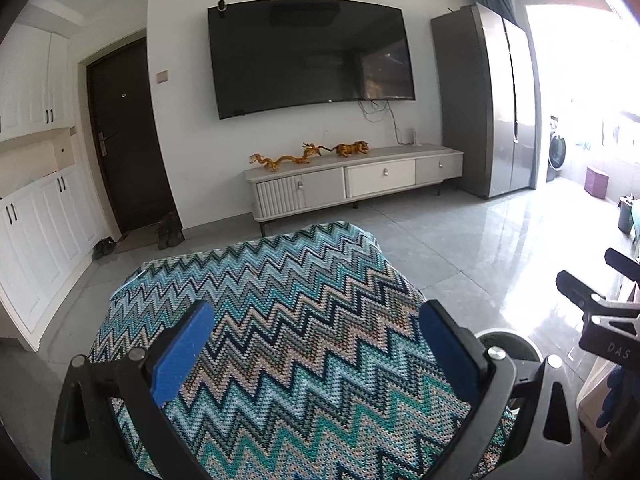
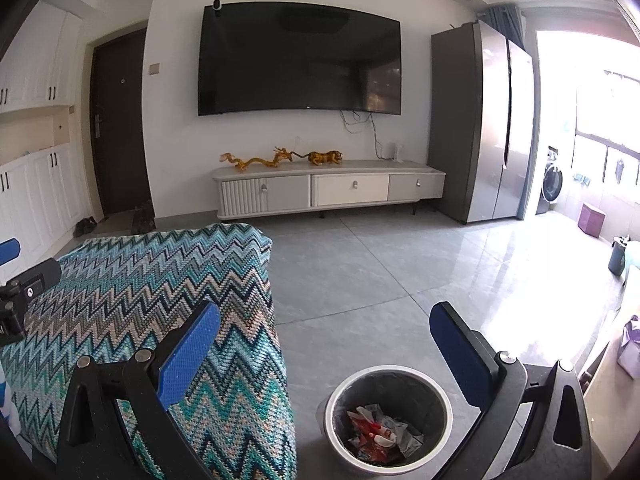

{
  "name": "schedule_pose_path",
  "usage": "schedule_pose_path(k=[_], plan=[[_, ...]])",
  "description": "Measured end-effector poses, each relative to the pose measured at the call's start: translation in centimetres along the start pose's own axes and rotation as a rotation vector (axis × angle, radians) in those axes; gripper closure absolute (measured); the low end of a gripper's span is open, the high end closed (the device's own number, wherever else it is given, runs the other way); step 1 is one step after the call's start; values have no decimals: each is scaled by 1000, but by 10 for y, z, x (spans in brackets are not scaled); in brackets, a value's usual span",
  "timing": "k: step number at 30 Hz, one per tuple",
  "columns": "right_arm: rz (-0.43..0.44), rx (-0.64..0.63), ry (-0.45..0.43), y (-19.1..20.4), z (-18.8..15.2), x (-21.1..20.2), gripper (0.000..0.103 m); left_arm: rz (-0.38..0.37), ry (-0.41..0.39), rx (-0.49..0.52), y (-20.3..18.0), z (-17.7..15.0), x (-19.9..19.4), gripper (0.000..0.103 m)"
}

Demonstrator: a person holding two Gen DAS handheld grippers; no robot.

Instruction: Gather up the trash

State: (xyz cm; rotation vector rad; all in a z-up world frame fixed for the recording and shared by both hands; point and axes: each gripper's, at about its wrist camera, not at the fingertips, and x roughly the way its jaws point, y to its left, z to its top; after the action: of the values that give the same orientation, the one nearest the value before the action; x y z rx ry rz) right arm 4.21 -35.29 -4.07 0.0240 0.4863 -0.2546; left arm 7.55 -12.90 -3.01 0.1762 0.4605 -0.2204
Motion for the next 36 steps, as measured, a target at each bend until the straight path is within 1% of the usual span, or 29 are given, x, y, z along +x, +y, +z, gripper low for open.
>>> schedule_pose_path(k=[7,11,21,26,36], plan=[[-11,1,16,-3,-4,5,0,-14,23,49,-11,-7,5,0],[-15,-5,25,-2,-5,6,0,-16,22,75,-16,-10,7,0],[-20,-12,39,0,-6,8,0,-15,15,82,-17,-13,7,0],[-23,-18,48,1,-8,10,0,-26,45,115,-24,-17,13,0],[-29,-18,65,1,-12,15,0,-37,74,112,-24,-23,19,0]])
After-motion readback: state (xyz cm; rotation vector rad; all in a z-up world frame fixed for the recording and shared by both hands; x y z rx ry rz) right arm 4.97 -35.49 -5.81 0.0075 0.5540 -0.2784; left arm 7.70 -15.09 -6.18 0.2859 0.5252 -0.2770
